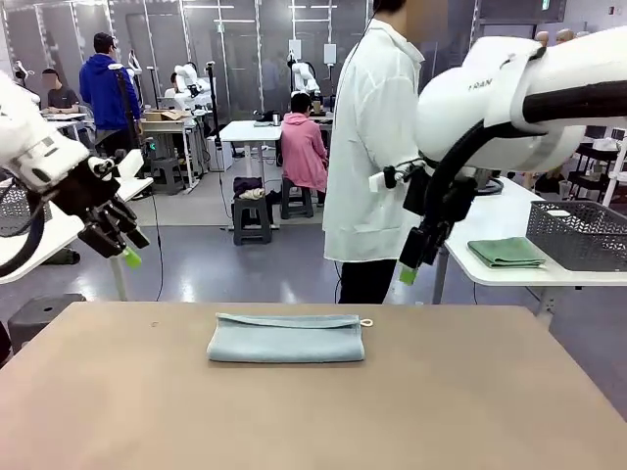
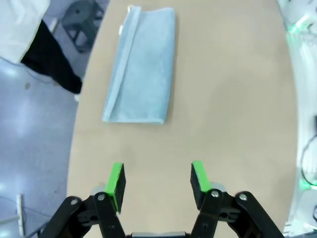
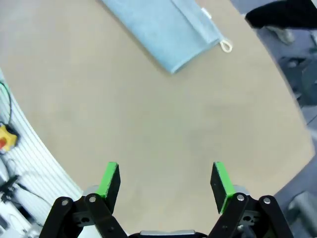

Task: Fold the towels and place them in the basket.
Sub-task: When a person lays out a Towel with hook on the table, fold it in half twice.

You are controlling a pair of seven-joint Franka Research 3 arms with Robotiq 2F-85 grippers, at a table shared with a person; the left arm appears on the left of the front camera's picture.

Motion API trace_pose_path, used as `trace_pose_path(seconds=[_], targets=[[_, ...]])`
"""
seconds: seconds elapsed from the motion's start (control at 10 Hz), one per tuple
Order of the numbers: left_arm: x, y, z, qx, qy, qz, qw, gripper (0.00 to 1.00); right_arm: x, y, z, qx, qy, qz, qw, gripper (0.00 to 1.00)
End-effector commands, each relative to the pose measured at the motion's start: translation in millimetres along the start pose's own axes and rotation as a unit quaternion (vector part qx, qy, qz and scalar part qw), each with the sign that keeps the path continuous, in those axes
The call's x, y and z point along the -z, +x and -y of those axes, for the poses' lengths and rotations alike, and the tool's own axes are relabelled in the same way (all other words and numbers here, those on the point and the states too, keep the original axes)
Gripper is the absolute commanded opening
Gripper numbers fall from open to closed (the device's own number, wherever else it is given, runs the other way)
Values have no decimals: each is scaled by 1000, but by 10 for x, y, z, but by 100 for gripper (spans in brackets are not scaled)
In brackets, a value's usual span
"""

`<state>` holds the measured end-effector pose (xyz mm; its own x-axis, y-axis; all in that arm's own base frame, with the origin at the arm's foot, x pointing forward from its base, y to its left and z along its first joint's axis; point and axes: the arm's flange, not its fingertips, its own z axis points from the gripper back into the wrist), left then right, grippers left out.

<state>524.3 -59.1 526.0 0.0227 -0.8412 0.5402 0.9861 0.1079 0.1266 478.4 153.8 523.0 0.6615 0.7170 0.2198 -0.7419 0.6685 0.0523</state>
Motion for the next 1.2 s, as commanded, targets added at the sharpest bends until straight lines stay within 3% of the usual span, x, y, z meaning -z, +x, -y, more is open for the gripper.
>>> trace_pose_path(seconds=[0.0,0.2,0.3,0.4,0.5,0.6,1.0,1.1], targets=[[106,-146,-87,-5,-36,58,998,67,80,-109,-2,75,32,23,996,91],[145,-256,-62,-8,-45,62,997,67,395,-231,208,196,83,68,975,91],[154,-269,-62,-3,-47,66,997,67,490,-292,285,247,81,101,960,91],[171,-289,-75,-1,-51,66,997,67,558,-328,293,277,105,141,944,91],[170,-302,-78,-4,-53,64,997,67,632,-367,291,310,147,161,925,91],[187,-322,-103,-1,-50,67,997,67,680,-402,310,331,152,167,916,91],[245,-375,-181,2,-54,83,995,67,785,-286,268,368,160,187,896,91],[277,-418,-217,-3,-66,100,993,67,687,-360,323,353,158,177,905,91]])
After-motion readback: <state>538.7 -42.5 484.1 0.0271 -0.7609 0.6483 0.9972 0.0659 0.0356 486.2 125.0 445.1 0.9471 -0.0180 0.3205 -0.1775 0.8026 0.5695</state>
